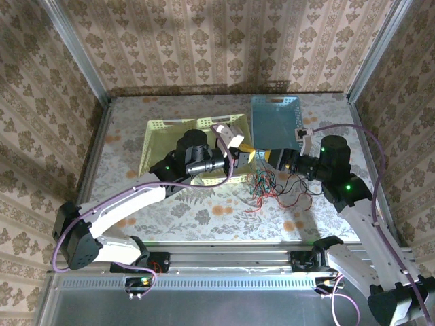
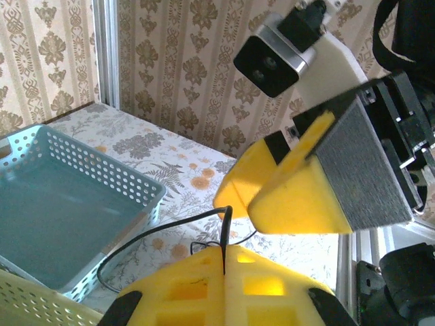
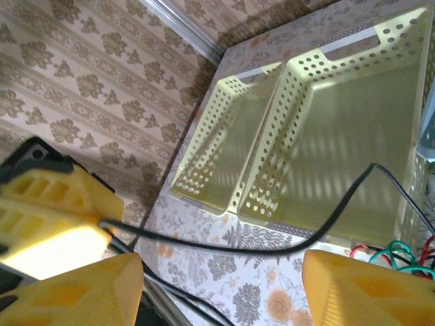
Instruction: Untangle the cables
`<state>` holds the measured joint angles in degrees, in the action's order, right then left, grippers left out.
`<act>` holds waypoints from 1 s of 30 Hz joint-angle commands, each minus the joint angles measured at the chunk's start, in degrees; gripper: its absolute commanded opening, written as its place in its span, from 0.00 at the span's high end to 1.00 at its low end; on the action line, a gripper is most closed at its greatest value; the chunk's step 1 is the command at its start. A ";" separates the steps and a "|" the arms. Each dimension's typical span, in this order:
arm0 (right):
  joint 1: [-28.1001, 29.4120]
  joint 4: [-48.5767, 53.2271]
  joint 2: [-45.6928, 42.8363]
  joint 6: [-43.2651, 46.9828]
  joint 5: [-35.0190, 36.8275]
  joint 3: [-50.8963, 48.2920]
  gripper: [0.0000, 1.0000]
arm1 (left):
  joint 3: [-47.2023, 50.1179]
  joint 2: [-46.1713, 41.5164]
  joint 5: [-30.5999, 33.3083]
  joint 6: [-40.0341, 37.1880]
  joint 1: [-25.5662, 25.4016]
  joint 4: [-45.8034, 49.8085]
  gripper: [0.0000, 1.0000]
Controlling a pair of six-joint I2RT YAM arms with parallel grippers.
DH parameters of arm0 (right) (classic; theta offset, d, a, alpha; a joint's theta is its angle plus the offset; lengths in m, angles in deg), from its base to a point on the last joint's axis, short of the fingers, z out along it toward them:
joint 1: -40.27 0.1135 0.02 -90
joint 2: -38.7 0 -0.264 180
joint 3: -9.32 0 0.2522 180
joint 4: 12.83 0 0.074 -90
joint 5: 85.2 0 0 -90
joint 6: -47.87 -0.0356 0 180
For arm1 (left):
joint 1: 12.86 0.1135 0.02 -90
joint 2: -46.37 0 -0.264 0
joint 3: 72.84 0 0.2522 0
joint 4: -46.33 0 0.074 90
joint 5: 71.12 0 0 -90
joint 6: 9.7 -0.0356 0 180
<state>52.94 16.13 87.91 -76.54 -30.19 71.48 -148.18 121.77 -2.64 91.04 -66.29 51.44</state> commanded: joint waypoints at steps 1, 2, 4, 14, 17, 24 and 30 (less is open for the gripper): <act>0.69 -3.10 0.01 -2.93 0.04 1.69 0.35 | -1.15 0.21 -1.01 -1.16 -0.83 0.84 1.00; 0.88 -3.26 0.09 -3.18 0.20 1.70 0.35 | -1.06 0.30 -0.81 -1.16 -0.96 0.76 1.00; 1.24 -3.25 0.47 -3.79 0.66 1.70 0.34 | -0.91 0.40 -0.63 -1.16 -1.36 0.48 1.00; 7.12 2.93 2.19 -2.86 7.78 3.78 0.33 | -1.11 1.33 -0.02 -1.94 -2.07 0.08 1.00; 8.24 4.04 2.29 -3.88 10.64 3.51 0.33 | -0.90 1.49 -0.10 -2.19 -2.21 -0.34 1.00; 8.25 -2.22 3.49 -14.19 14.42 0.62 0.32 | -0.04 1.51 0.59 -2.30 -2.78 -1.15 1.00; 8.25 -2.71 7.27 -21.93 12.71 1.39 0.32 | 0.58 1.81 1.01 -2.91 -3.17 -2.13 1.00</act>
<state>60.96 15.10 93.39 -92.26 -19.54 73.08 -147.70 123.61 2.63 89.60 -67.53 52.03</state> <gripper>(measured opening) 0.676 0.065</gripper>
